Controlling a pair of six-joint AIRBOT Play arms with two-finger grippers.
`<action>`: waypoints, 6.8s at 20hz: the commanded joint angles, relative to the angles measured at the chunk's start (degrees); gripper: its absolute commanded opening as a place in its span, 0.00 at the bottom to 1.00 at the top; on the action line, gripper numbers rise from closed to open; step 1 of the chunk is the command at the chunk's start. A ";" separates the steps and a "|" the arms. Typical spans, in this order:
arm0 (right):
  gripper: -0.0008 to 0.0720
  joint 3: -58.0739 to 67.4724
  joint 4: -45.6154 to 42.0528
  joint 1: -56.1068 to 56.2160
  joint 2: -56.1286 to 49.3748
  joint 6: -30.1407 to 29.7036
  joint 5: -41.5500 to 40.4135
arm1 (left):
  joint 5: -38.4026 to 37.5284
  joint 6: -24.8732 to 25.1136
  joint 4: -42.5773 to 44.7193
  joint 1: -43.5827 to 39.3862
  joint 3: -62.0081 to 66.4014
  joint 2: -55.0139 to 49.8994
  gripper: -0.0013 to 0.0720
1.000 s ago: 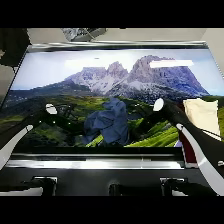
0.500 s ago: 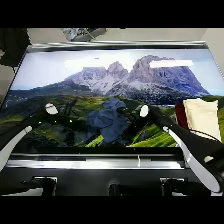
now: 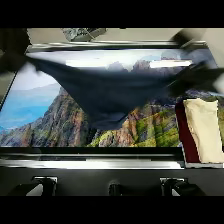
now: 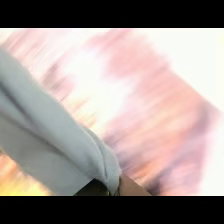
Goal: Fold the shirts.
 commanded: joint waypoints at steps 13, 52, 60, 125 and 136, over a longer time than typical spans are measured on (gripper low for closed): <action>0.07 5.49 -2.32 -3.54 11.50 6.14 3.41 | -6.51 -6.14 4.85 6.45 8.26 10.99 0.05; 0.99 -68.00 73.92 23.23 -7.69 14.19 -33.07 | -8.72 15.32 -6.58 7.54 -22.51 -30.40 0.05; 0.86 -58.45 79.12 28.28 -17.49 13.51 -41.13 | -8.11 15.37 -6.62 7.54 -22.49 -30.40 0.05; 0.76 -4.17 20.00 -20.74 -32.54 -2.14 22.16 | -4.35 -1.40 3.21 15.32 -38.95 -25.51 0.61; 0.76 -11.21 20.24 -20.74 -32.48 -3.37 23.82 | 1.73 1.16 3.39 10.54 -38.91 -26.69 0.05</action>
